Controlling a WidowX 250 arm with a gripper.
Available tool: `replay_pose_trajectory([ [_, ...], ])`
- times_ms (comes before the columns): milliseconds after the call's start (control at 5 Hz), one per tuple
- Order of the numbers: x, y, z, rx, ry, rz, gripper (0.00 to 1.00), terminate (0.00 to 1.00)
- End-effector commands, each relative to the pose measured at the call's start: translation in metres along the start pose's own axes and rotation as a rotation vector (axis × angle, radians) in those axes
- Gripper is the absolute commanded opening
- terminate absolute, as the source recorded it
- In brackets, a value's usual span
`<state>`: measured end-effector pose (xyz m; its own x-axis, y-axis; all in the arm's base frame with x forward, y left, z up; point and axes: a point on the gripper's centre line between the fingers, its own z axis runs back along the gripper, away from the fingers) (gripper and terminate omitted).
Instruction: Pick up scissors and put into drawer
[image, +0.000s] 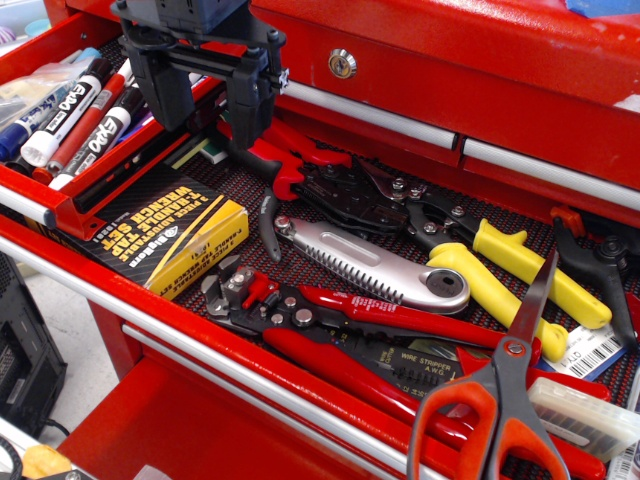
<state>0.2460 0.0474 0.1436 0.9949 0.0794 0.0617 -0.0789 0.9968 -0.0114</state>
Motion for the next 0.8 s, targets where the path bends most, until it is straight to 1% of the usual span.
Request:
replay_pose_trajectory([
  [0,0.000,0.000,0.000,0.000,0.000,0.000,1.00,0.00],
  [200,0.010,-0.051,-0.002,0.050,0.024,-0.025,1.00,0.00],
  [400,0.008,-0.101,-0.019,0.077,0.008,-0.014,1.00,0.00],
  [600,0.009,-0.150,-0.045,0.071,-0.041,0.065,1.00,0.00],
])
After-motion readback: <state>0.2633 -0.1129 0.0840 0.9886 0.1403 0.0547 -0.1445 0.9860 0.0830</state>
